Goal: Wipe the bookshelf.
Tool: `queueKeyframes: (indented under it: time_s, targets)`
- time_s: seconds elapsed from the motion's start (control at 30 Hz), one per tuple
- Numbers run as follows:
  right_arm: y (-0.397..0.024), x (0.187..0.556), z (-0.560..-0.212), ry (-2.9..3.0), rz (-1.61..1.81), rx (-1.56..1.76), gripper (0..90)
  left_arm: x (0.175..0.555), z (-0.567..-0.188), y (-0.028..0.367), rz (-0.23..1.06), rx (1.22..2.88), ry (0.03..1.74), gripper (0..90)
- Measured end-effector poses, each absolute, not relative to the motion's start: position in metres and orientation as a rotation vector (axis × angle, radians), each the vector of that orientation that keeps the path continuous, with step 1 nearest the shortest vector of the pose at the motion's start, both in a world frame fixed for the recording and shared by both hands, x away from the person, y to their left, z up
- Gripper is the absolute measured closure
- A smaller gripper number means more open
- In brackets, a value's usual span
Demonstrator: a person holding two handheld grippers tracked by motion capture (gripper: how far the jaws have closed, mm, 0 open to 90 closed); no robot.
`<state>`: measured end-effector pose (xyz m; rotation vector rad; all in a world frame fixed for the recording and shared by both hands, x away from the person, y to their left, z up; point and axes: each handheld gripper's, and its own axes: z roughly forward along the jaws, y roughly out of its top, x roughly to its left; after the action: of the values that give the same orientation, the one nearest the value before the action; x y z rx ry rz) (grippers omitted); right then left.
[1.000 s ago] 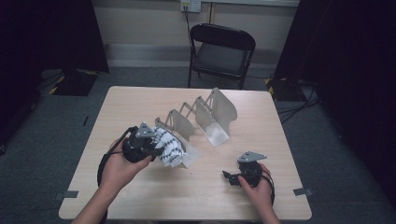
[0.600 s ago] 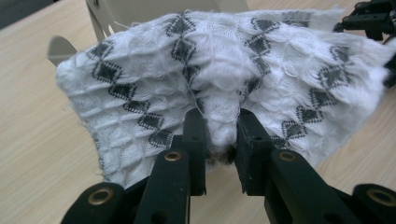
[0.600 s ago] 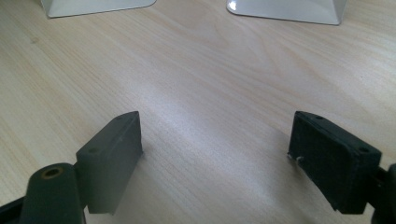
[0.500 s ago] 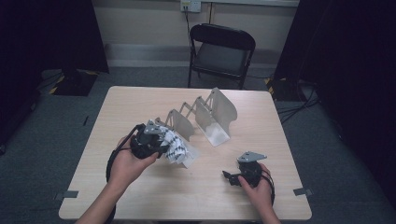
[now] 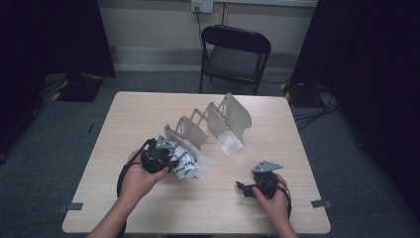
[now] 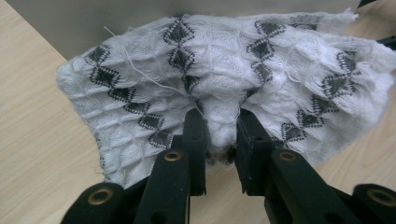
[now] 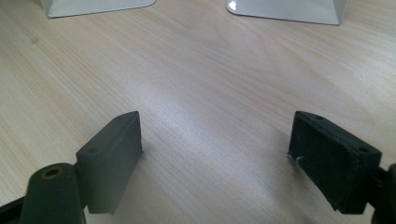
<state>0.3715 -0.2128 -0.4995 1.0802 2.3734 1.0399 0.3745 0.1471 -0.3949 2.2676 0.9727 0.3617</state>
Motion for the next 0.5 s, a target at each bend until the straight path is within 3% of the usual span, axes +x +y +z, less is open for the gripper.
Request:
queueKeyframes:
  time_s: [0.5]
  targets:
    - [-0.213,0.372,-0.499,2.374,1.04,1.08,16.5,0.373,-0.451,0.138,0.293,2.331,1.015,75.8]
